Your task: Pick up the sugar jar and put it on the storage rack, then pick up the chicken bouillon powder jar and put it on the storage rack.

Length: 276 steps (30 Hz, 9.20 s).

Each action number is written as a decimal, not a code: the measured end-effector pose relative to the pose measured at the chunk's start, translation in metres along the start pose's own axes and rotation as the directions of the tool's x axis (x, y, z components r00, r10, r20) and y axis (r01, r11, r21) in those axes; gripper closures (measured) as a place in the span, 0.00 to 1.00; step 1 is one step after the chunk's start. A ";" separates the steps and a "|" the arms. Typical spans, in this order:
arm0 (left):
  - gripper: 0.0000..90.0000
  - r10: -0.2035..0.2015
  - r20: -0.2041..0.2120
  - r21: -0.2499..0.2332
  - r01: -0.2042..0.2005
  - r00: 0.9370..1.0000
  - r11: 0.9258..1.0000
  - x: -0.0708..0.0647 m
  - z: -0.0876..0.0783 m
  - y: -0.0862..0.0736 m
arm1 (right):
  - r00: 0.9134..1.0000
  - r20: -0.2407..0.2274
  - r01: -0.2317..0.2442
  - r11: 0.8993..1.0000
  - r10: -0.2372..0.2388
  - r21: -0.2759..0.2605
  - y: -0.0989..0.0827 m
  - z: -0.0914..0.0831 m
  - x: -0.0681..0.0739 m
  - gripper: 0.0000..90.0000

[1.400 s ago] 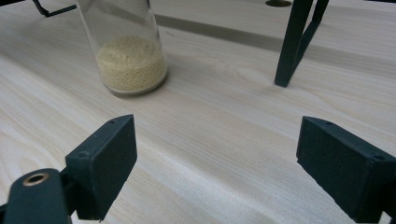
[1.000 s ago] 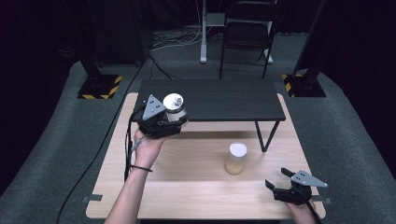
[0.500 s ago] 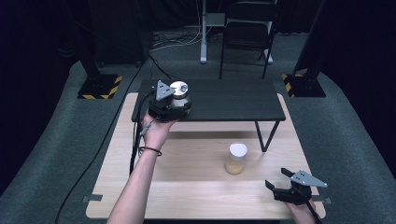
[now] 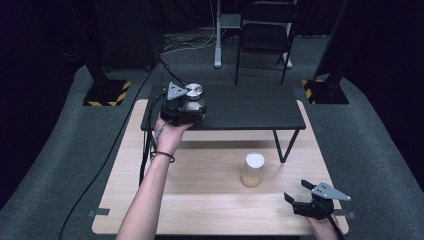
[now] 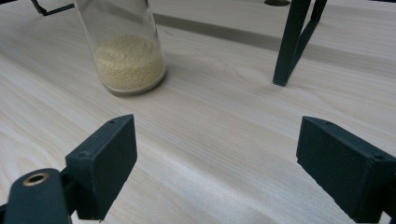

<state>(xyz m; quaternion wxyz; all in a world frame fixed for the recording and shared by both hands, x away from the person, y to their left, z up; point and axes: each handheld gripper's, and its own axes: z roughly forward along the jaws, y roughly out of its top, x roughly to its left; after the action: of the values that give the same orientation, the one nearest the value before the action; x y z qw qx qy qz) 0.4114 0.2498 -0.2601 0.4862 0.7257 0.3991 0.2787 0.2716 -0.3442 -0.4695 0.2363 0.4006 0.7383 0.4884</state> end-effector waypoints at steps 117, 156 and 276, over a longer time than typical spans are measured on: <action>0.14 0.130 0.036 0.082 -0.133 0.991 0.988 0.003 -0.090 -0.256 | 1.000 0.025 0.010 1.000 -0.011 0.026 0.003 0.000 0.008 0.12; 0.14 0.137 0.034 0.083 -0.140 0.990 0.987 0.003 -0.090 -0.256 | 1.000 0.022 0.017 1.000 -0.017 0.022 0.003 0.000 0.008 0.12; 0.14 0.129 0.044 0.098 -0.132 0.991 0.986 0.003 -0.088 -0.253 | 0.994 -0.042 0.100 0.995 -0.099 0.009 0.321 0.076 0.035 0.36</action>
<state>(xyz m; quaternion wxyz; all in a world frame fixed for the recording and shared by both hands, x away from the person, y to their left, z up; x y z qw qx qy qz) 0.2650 0.3482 -0.4620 0.4371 0.7789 0.3551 0.2760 0.4236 -0.2106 -0.2069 0.2427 0.3544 0.7649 0.4801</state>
